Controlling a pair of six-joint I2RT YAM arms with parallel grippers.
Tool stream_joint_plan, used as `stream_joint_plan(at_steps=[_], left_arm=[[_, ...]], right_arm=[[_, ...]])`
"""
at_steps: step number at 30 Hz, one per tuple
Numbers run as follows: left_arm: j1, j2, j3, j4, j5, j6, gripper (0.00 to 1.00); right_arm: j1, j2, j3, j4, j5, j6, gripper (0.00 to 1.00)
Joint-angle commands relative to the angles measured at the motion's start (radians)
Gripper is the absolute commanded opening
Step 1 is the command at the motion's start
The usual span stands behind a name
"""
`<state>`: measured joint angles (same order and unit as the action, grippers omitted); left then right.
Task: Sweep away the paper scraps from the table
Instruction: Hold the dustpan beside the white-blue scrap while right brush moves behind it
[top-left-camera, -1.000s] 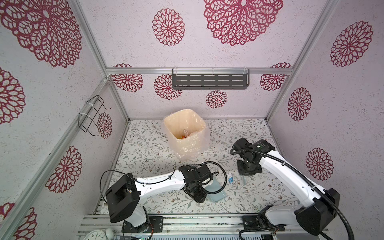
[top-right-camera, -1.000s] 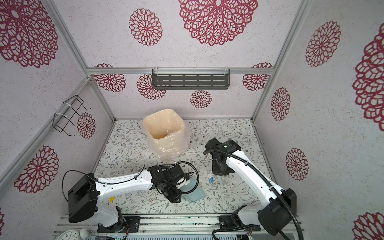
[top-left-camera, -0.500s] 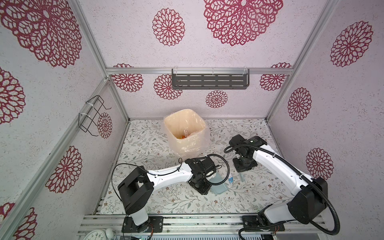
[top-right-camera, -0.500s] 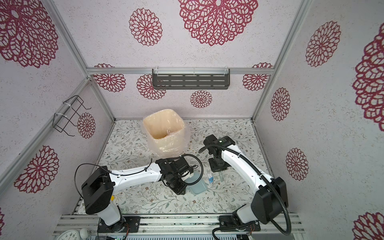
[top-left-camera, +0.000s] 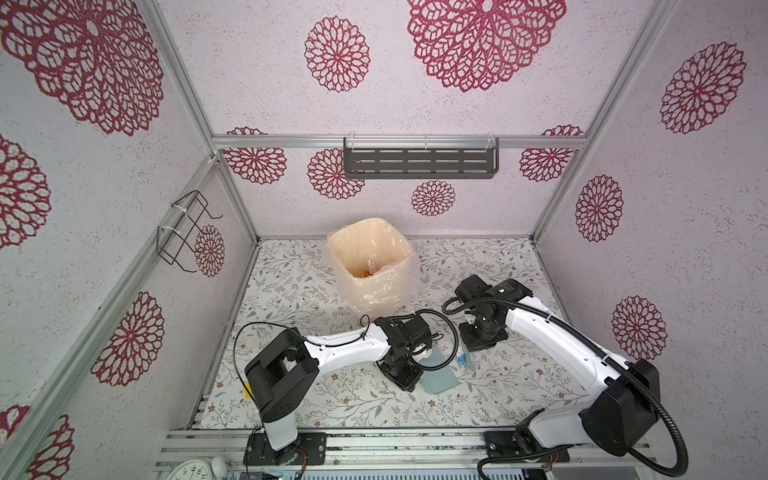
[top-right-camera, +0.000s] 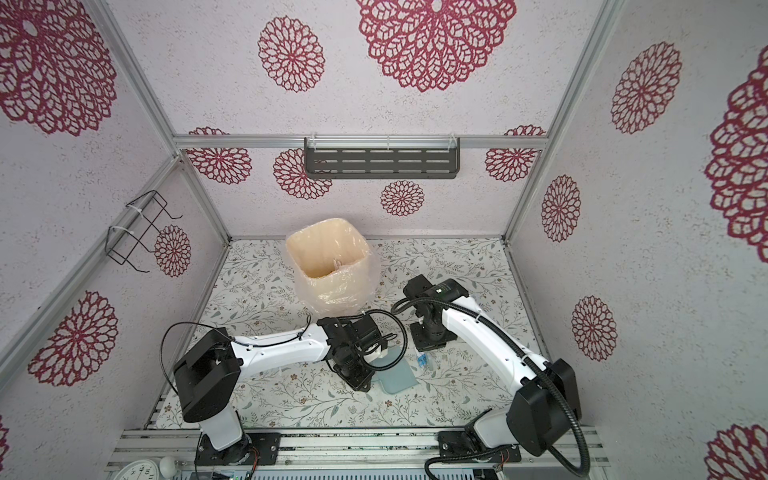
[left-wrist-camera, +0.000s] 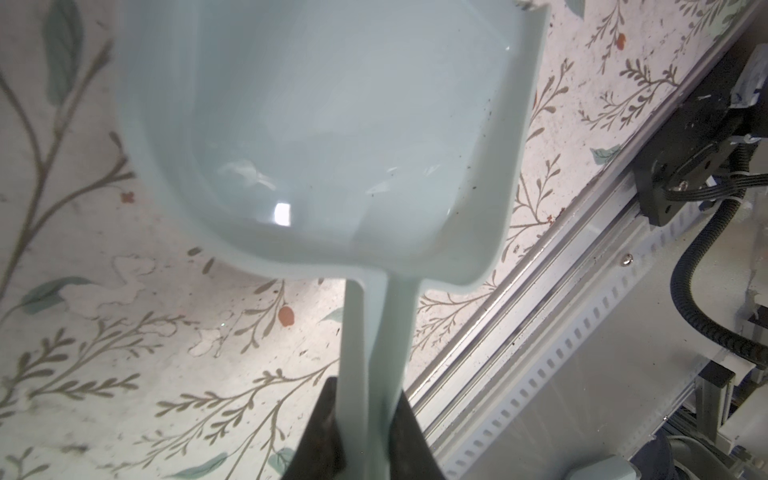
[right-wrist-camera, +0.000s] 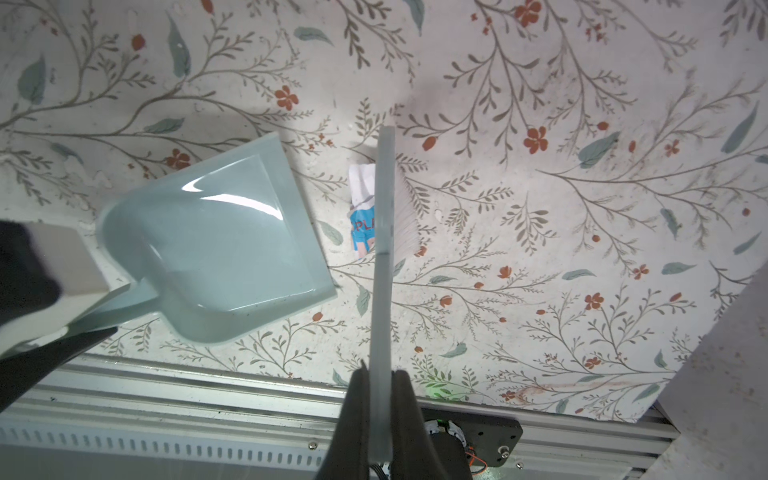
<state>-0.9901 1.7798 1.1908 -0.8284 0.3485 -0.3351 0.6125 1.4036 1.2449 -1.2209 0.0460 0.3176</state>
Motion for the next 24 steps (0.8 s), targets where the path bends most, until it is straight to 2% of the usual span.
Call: stream_joint_plan(at_steps=[1,6,10,15,19,24], left_arm=[[0.016,0.021,0.015,0.000,0.021,0.020,0.00],[0.024,0.022,0.011,0.000,0.026,0.017,0.00],[0.027,0.018,0.002,0.016,0.028,0.012,0.00],[0.028,-0.005,-0.031,0.055,0.044,-0.007,0.00],[0.027,-0.029,-0.058,0.071,0.050,-0.029,0.00],[0.031,-0.160,-0.097,0.059,-0.040,-0.079,0.00]], right_arm=[[0.046,-0.022,0.031,-0.009,-0.086,0.040,0.00],[0.130,-0.027,0.091,-0.017,-0.149,0.088,0.00],[0.159,-0.051,0.117,-0.023,-0.175,0.126,0.00],[0.153,-0.076,0.140,-0.114,-0.071,0.138,0.00],[0.135,-0.103,0.131,-0.126,-0.043,0.151,0.00],[0.149,-0.145,0.103,-0.052,-0.150,0.154,0.00]])
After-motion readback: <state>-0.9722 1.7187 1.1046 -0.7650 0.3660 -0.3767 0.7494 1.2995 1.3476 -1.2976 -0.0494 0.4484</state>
